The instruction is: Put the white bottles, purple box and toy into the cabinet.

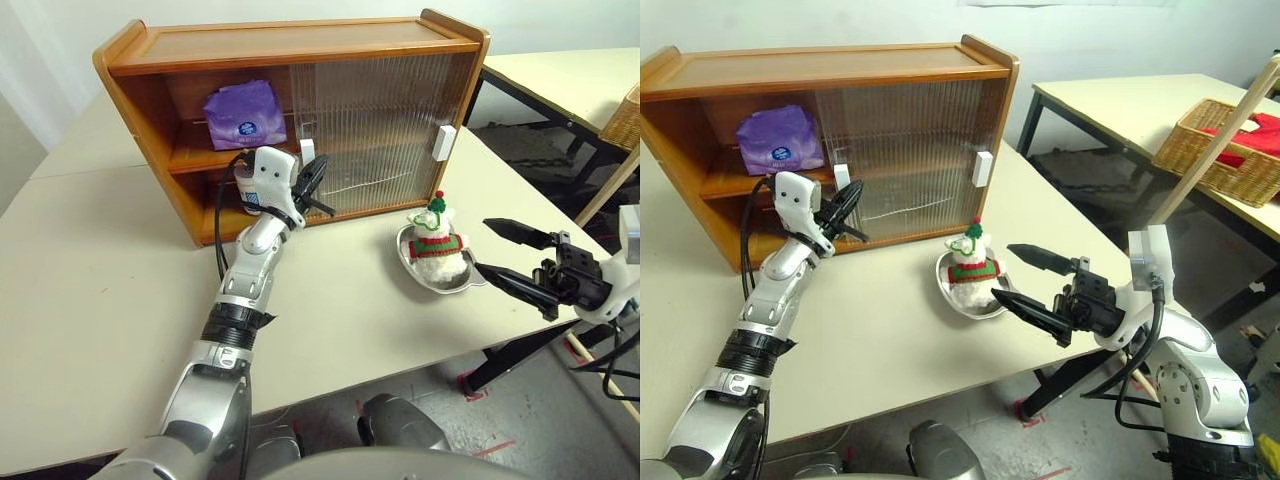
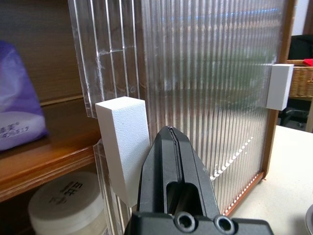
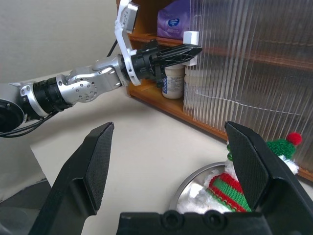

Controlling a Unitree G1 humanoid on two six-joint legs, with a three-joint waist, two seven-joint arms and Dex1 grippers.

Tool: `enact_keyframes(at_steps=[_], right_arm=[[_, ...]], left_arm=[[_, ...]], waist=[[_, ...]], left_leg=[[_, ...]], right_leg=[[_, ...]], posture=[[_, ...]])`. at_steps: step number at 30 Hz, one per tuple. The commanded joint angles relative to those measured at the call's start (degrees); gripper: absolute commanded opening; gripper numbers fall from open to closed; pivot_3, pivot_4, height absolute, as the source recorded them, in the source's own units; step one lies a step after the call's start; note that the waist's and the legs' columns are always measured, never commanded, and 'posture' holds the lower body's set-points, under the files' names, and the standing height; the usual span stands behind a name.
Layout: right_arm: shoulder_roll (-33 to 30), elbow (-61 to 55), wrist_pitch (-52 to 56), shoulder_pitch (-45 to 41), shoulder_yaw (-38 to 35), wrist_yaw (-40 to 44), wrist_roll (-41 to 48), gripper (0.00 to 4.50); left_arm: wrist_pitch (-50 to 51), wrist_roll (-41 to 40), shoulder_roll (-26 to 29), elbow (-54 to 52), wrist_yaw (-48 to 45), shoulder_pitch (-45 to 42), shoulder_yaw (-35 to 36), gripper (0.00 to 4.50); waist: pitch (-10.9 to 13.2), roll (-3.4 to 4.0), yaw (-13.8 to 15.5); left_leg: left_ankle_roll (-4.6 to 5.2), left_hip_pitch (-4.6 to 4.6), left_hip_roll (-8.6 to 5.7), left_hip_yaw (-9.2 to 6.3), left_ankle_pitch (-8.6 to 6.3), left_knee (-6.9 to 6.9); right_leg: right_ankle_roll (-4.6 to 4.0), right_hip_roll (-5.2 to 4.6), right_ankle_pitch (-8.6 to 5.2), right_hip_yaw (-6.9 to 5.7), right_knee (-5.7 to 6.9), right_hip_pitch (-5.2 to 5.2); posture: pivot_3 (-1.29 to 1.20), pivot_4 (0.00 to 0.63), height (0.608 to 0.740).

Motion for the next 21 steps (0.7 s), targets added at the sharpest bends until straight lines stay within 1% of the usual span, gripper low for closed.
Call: enact_keyframes(at_steps=[1,10,21], right_arm=[[-0.11,0.03,0.0,-0.02,0.44,0.18,-0.21,4.5],[-0.2,0.85,-0.15,-0.39,0.45,0.9,-0.3,4.5],[-0.2,1.37,1.07,-2.13,1.13,2.4,1.02,4.5]], left_arm=[[2.15,-0.27,2.26,-1.17,4.55,0.94,5.92,0.02],[4.43,-0.14,4.02,-8.12,6.95,5.21,8.33,0.02],[7.05,-0.73,6.44,-14.13,7.6,10.15,11.43,0.02]], waist=[[0.0,0.0,-0.1],[0.02,0.02,-0.2],[0.04,0.02,0.15]], left_leg=[[-0.01,0.0,0.0,0.0,0.01,0.0],[-0.07,-0.02,0.0,0.0,0.04,-0.07],[-0.17,-0.06,0.0,-0.02,0.01,-0.18]], right_leg=[[0.0,0.0,0.0,0.0,0.0,-0.01],[-0.06,0.01,0.03,0.01,0.0,-0.14],[-0.21,0.01,0.12,0.03,0.0,-0.26]], posture=[[-0.26,0.0,0.74],[-0.25,0.0,0.74],[-0.23,0.0,0.74]])
